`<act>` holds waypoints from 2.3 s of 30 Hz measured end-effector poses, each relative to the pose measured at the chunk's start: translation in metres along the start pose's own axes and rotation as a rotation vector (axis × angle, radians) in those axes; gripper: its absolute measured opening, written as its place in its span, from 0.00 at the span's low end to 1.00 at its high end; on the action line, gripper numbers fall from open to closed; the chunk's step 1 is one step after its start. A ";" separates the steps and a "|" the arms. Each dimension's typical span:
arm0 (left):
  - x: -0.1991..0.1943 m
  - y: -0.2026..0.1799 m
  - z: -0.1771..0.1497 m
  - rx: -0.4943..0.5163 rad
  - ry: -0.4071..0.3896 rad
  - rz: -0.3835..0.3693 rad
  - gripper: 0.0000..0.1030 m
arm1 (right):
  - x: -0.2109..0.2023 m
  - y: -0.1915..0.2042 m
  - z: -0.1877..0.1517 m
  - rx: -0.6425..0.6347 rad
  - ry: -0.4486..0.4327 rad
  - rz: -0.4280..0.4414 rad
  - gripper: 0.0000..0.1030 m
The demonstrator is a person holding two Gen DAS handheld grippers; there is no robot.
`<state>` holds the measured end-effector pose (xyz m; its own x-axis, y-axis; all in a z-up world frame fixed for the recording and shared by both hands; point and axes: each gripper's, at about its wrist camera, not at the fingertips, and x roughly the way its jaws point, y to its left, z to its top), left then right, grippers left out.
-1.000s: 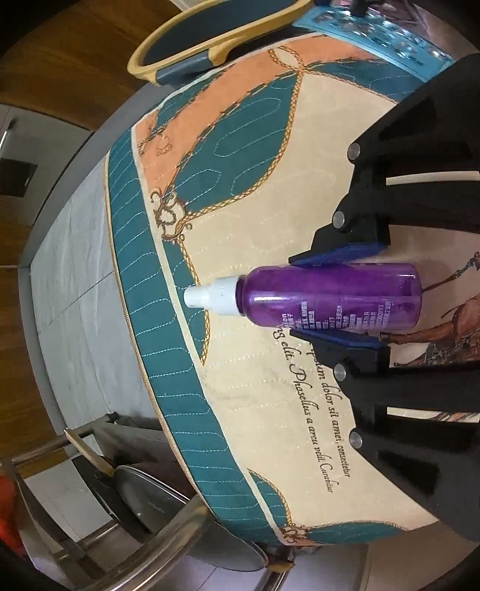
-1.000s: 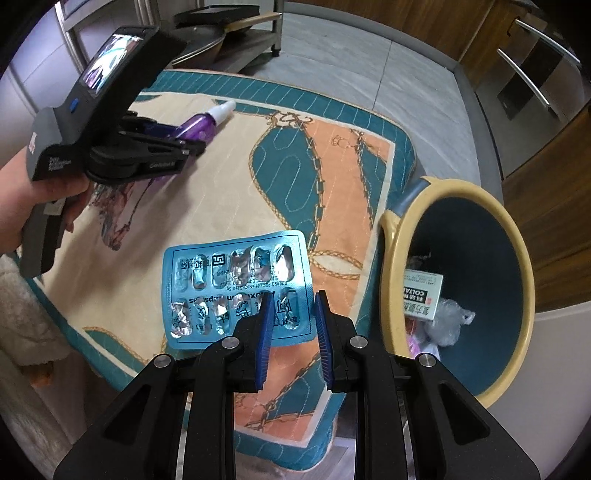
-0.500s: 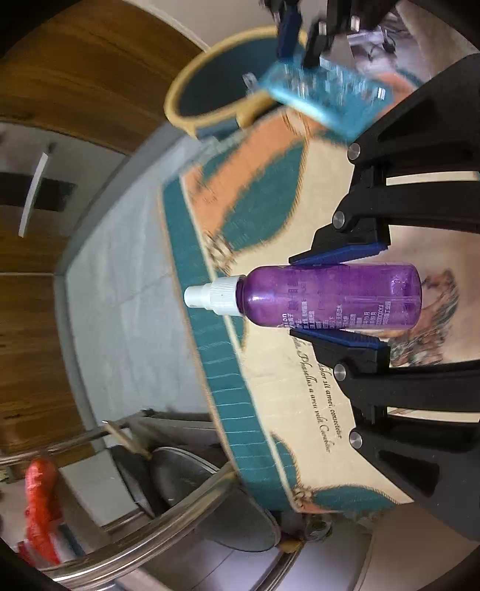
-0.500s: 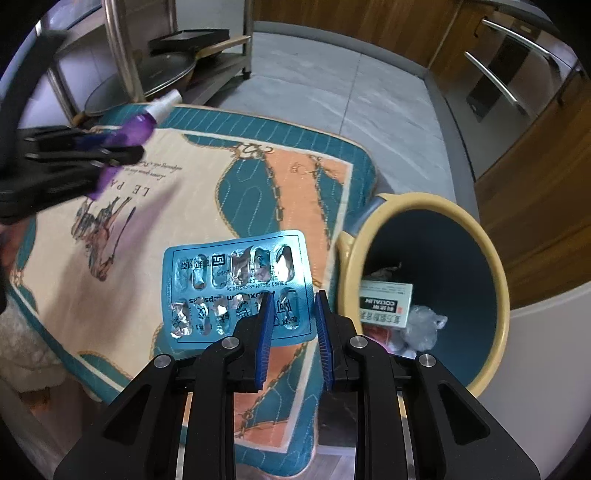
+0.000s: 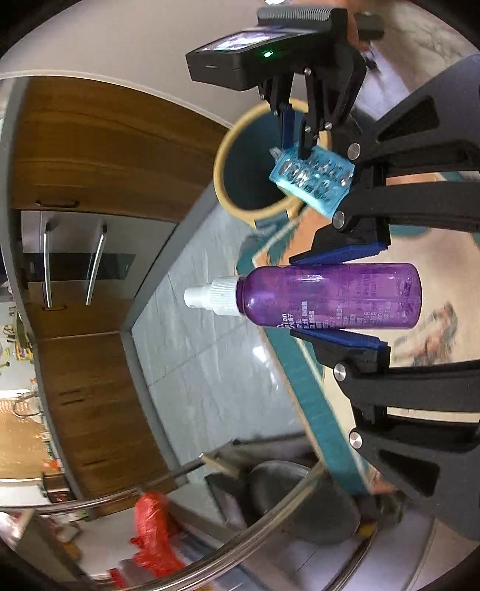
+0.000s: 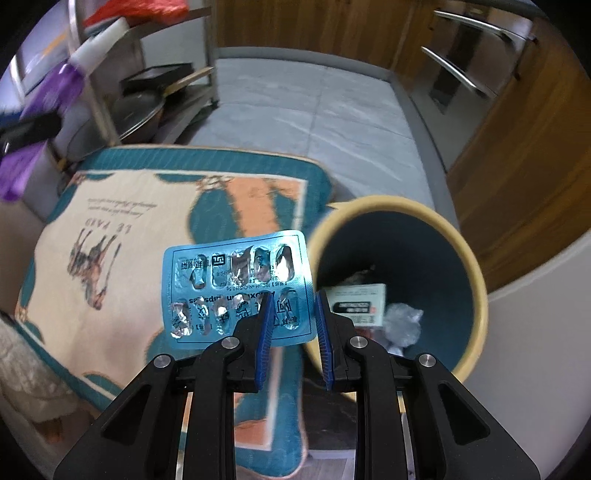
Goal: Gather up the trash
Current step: 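Carry the blister pack over the bin with the right tool while the left carries the spray bottle, then open the right tool to drop the blister pack while the left drops the spray bottle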
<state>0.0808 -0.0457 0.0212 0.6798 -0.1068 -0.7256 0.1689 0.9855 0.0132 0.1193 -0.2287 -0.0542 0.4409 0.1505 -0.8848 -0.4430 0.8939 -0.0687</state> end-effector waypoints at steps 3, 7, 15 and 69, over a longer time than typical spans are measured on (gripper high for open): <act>0.010 -0.012 0.005 -0.017 -0.001 -0.042 0.31 | -0.004 -0.022 -0.002 0.066 -0.013 -0.012 0.23; 0.020 -0.030 0.012 0.025 -0.013 -0.070 0.31 | -0.007 -0.055 -0.005 0.161 -0.030 -0.044 0.23; 0.049 -0.060 0.017 0.050 0.013 -0.129 0.31 | 0.001 -0.102 -0.017 0.287 -0.011 -0.137 0.23; 0.147 -0.134 0.022 0.089 0.083 -0.159 0.56 | 0.035 -0.135 -0.042 0.321 0.093 -0.224 0.53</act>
<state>0.1745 -0.1963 -0.0721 0.5789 -0.2458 -0.7775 0.3344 0.9412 -0.0485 0.1612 -0.3620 -0.0952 0.4203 -0.0889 -0.9030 -0.0713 0.9889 -0.1305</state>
